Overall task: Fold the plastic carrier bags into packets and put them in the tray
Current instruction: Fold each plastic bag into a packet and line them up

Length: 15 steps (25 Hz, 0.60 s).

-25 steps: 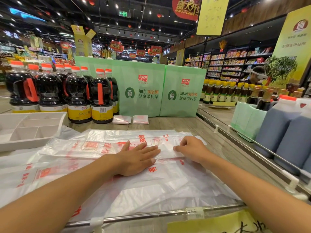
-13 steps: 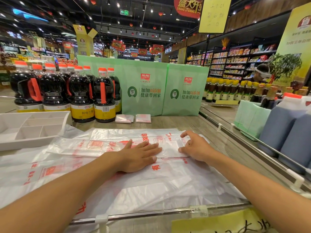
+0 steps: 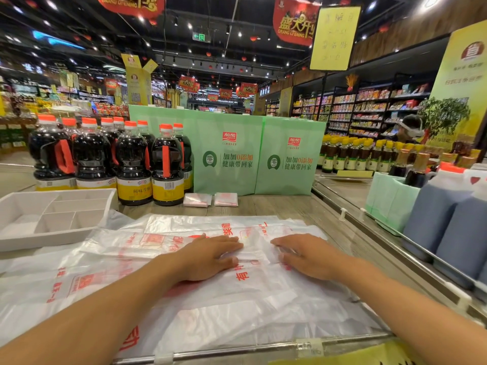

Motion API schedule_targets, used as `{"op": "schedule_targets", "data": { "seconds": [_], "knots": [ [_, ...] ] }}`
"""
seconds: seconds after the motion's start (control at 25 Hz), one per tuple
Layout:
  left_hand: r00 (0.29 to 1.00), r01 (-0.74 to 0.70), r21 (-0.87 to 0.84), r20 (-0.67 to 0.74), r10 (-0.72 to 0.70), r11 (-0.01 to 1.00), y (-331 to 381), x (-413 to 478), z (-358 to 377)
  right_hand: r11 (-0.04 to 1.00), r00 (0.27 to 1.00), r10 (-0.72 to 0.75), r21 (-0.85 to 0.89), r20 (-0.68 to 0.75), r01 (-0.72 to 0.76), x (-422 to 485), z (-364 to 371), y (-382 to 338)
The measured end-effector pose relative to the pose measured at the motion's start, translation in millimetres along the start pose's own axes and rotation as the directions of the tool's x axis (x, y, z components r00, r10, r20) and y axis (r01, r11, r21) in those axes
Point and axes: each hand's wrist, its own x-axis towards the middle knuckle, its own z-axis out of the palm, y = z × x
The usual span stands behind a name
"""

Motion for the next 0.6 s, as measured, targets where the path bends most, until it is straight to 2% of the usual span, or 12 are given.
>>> {"op": "schedule_targets", "data": {
  "seconds": [0.2,0.32,0.44,0.6],
  "knots": [
    [1.000,0.007,-0.005,-0.003,-0.007,1.000,-2,2,1,0.995,0.999,0.031,-0.096,-0.037,-0.035,6,5,-11],
    [1.000,0.002,-0.007,-0.004,-0.002,1.000,-1,3,1,1.000,0.997,0.014,-0.009,-0.076,-0.014,11,10,-3],
    [1.000,-0.009,-0.043,-0.022,0.008,0.999,-4,2,-2,0.998,0.999,-0.037,0.053,-0.021,0.038,13,14,9],
    [0.993,-0.028,-0.007,-0.114,0.027,1.000,-7,-2,-5,0.989,0.997,-0.082,-0.122,-0.008,0.080,18,12,6]
  ]
}}
